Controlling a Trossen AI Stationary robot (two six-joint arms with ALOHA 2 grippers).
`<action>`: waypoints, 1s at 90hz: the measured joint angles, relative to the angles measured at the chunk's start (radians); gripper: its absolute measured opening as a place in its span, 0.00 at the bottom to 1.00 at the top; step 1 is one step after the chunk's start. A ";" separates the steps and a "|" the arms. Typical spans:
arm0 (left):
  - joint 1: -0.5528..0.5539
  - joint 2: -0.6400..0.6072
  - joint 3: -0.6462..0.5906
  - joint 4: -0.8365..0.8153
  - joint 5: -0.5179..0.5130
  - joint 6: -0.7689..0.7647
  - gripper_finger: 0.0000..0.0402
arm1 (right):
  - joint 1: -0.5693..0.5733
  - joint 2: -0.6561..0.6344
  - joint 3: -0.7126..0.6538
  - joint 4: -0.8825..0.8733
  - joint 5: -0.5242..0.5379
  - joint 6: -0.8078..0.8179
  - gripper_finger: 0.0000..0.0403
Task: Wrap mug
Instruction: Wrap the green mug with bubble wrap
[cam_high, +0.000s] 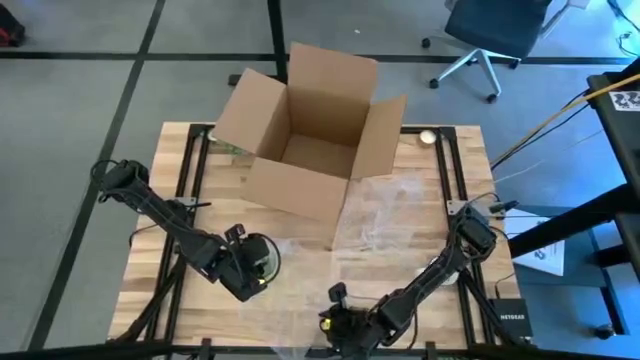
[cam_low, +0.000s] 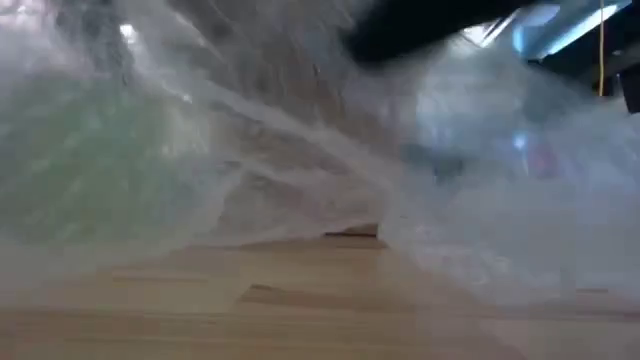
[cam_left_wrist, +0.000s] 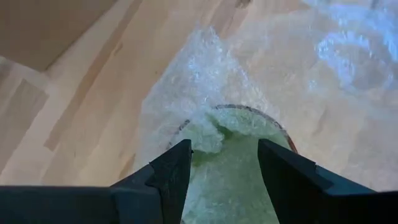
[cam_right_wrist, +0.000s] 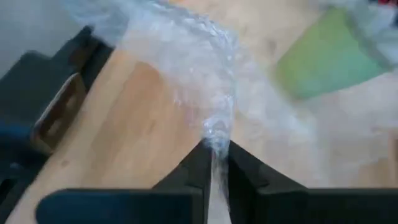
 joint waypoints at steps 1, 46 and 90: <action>0.000 0.000 0.000 0.000 0.000 -0.003 0.42 | -0.005 0.000 0.012 -0.012 0.001 -0.012 0.04; -0.032 -0.054 0.147 -0.130 -0.029 -0.002 0.42 | -0.279 0.000 0.239 0.070 -0.043 -0.239 0.00; -0.051 -0.196 0.192 -0.291 -0.194 -0.070 0.42 | -0.426 0.052 0.238 0.180 -0.131 -0.161 0.00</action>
